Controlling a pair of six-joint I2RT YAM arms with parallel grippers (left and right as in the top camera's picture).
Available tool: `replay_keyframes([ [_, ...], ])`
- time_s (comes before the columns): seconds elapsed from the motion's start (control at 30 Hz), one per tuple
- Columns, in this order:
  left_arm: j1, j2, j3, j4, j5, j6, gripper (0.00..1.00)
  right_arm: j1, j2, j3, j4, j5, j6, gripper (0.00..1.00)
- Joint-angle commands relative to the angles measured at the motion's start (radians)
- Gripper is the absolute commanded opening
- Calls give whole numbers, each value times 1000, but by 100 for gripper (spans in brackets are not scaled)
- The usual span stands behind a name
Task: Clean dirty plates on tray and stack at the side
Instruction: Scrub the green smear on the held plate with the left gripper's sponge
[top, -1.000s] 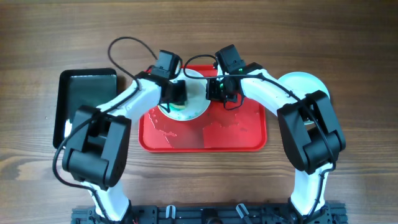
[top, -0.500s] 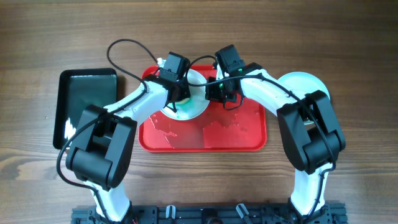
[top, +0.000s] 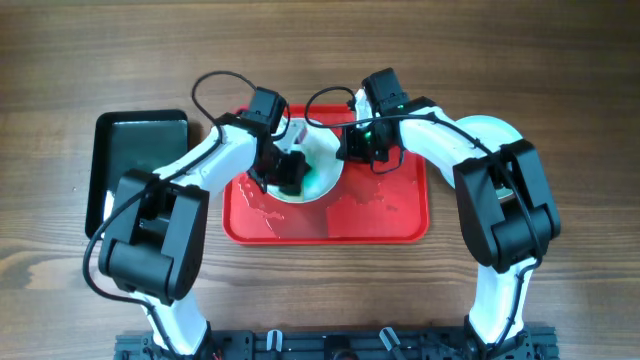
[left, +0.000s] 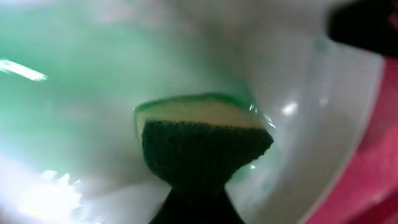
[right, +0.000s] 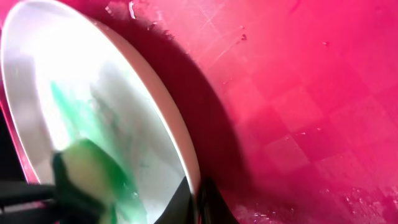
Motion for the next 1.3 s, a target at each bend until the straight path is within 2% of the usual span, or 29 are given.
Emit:
replay_keyframes([
  [0.0,-18,47,-35,76,139,60,4,3,21,-4,16,-93,-32,4],
  [0.13,-18,47,-35,293,-134,-225,4,3,21,-4,14,-93,-31,4],
  [0.2,-16,47,-35,348,-333,-355,4,3,21,-4,13,-93,-31,4],
  [0.23,-16,47,-35,351,-494,-462,4,3,21,-4,12,-93,-31,4],
  [0.3,-16,47,-35,323,-633,-551,4,3,21,-4,12,-89,-31,4],
  [0.4,-16,47,-35,220,-702,-609,4,3,21,-4,12,-86,-29,4],
  [0.47,-17,47,-35,116,-603,-595,4,3,21,-4,13,-86,-28,4],
  [0.53,-17,47,-35,6,-423,-515,4,3,21,-4,12,-86,-28,4],
  [0.6,-17,47,-35,-62,-214,-387,4,3,21,-4,12,-86,-28,4],
  [0.7,-18,47,-35,-89,212,-113,4,3,21,-4,12,-86,-27,4],
  [0.73,-18,47,-35,-74,275,-90,4,3,21,-4,11,-87,-27,4],
  [0.83,-18,47,-35,50,258,-135,4,3,21,-4,3,-87,-26,4],
  [0.93,-18,47,-35,174,53,-287,4,3,21,-4,-2,-87,-27,4],
  [1.0,-16,47,-35,216,-87,-327,4,3,21,-4,-3,-86,-27,4],
  [1.1,-16,47,-35,280,-392,-394,4,3,21,-4,-1,-86,-27,4],
  [1.17,-16,47,-35,292,-608,-486,4,3,21,-4,-2,-86,-27,4],
  [1.27,-16,47,-35,224,-779,-587,4,3,21,-4,-1,-86,-28,5],
])
